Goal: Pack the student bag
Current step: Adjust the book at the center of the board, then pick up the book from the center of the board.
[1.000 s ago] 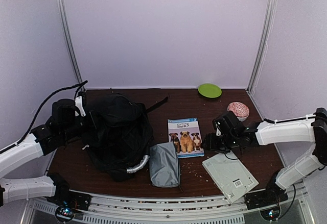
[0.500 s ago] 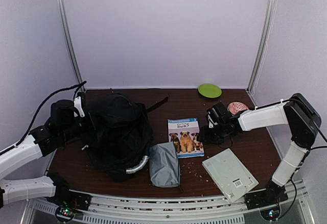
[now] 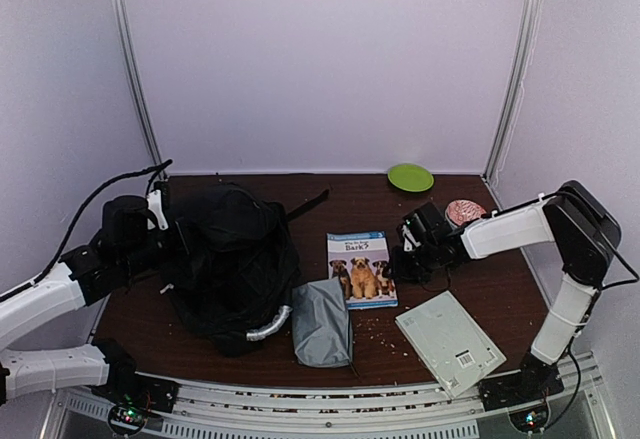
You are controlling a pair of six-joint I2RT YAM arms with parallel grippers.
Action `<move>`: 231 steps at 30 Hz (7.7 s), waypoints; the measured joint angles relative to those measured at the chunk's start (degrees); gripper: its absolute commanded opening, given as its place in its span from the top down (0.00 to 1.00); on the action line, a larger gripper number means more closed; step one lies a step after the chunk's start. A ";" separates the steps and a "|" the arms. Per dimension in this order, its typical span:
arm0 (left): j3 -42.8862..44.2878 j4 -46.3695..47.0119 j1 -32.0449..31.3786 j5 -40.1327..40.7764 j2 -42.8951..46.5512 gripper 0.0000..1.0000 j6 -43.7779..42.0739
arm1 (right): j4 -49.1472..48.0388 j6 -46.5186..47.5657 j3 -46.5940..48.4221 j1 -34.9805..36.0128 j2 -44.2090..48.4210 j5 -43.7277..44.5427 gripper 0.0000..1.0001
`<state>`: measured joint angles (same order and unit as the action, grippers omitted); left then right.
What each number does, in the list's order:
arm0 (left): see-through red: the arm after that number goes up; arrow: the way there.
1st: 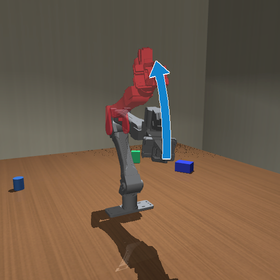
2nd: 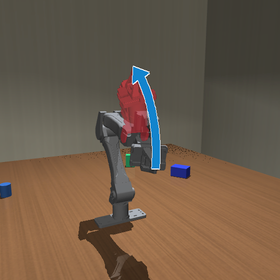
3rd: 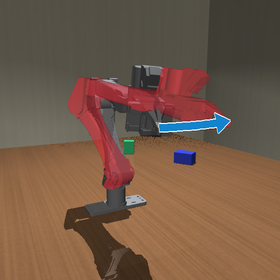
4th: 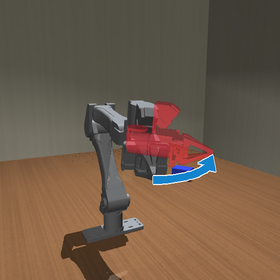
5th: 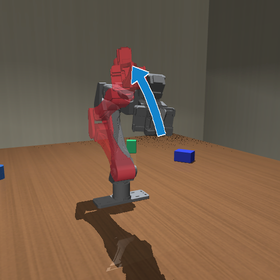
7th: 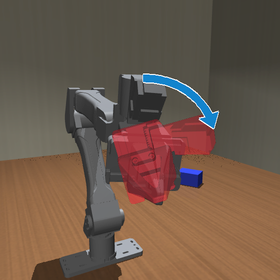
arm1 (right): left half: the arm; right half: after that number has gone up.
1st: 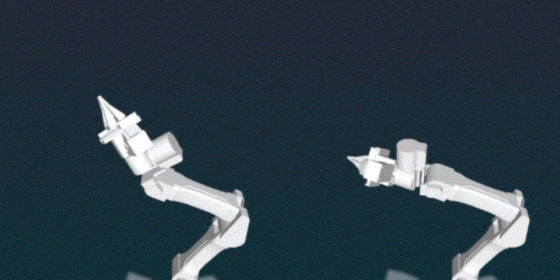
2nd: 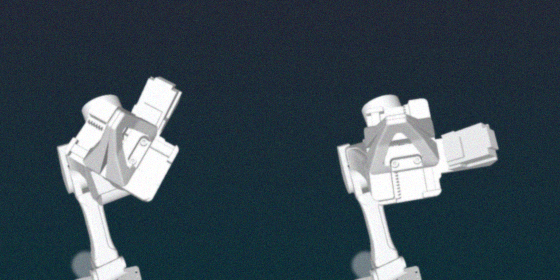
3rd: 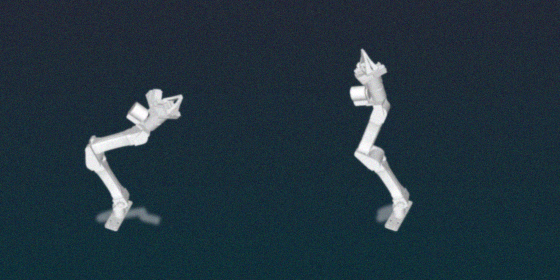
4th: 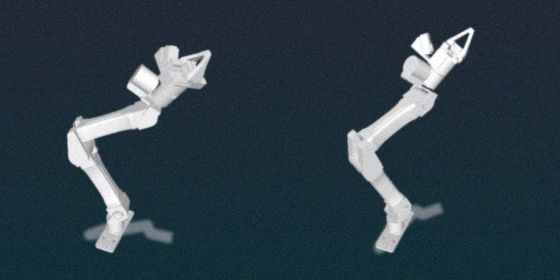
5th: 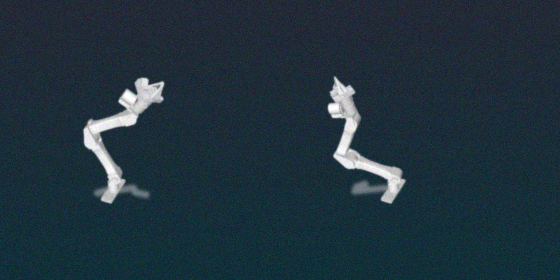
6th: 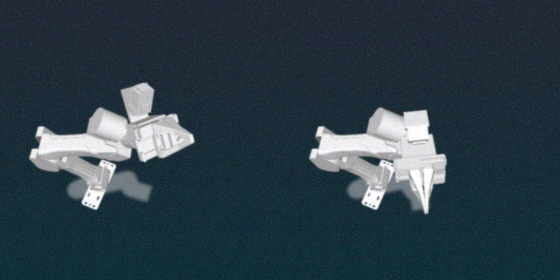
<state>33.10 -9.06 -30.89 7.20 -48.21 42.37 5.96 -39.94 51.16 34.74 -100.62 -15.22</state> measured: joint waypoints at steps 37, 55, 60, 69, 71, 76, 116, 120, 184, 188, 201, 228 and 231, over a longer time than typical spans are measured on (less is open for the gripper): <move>21.44 -12.41 -13.49 5.88 -13.25 0.03 -6.01 | -4.48 -4.17 -16.06 2.43 24.13 5.70 0.74; 46.03 -15.08 -22.10 8.09 -42.07 0.04 -5.90 | -11.17 -4.72 -18.97 3.39 24.00 8.31 0.49; 49.24 -18.08 -24.65 12.26 -37.79 0.04 -6.75 | -13.66 -5.53 -19.71 3.67 23.69 7.37 0.47; 54.01 -21.11 -33.20 23.96 -30.60 0.07 -10.19 | -14.73 -5.75 -22.69 4.04 26.16 7.52 0.47; 58.60 -20.17 -35.58 22.27 -34.75 0.08 -10.51 | -14.62 -5.95 -23.80 4.02 27.96 8.17 0.47; 64.52 -17.18 -35.82 15.30 -48.04 0.11 -10.25 | -14.05 -6.91 -26.05 4.04 32.61 10.25 0.48; 76.48 -19.71 -15.54 -7.69 -87.17 0.17 -0.24 | -21.68 -10.56 -17.35 4.04 11.93 9.07 0.47; 77.33 -19.93 -15.54 -8.35 -88.98 0.18 -0.20 | -22.51 -11.32 -15.50 4.02 9.03 8.48 0.47; 61.20 -10.88 -24.65 -6.67 -44.26 0.08 -0.79 | -5.01 -4.28 -13.57 2.56 47.43 6.67 1.00; 54.55 -11.02 -30.23 0.92 -33.42 0.05 -3.63 | -5.20 -2.93 -13.57 4.26 53.70 2.08 1.00; 38.84 -5.22 -29.11 -6.80 -26.14 0.06 -5.42 | -12.02 -0.70 -13.31 16.52 58.49 -7.98 1.00; 32.72 10.40 -29.22 -17.46 -23.21 1.00 -3.58 | -13.05 2.71 -10.08 20.74 56.41 -2.86 0.08; 32.33 11.08 -29.20 -13.55 -20.46 1.00 -4.63 | -13.66 1.70 -10.97 20.94 58.42 0.68 0.01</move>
<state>65.43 2.02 -60.10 -6.35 -68.66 37.74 -7.70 -38.24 40.18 55.68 -42.19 -14.55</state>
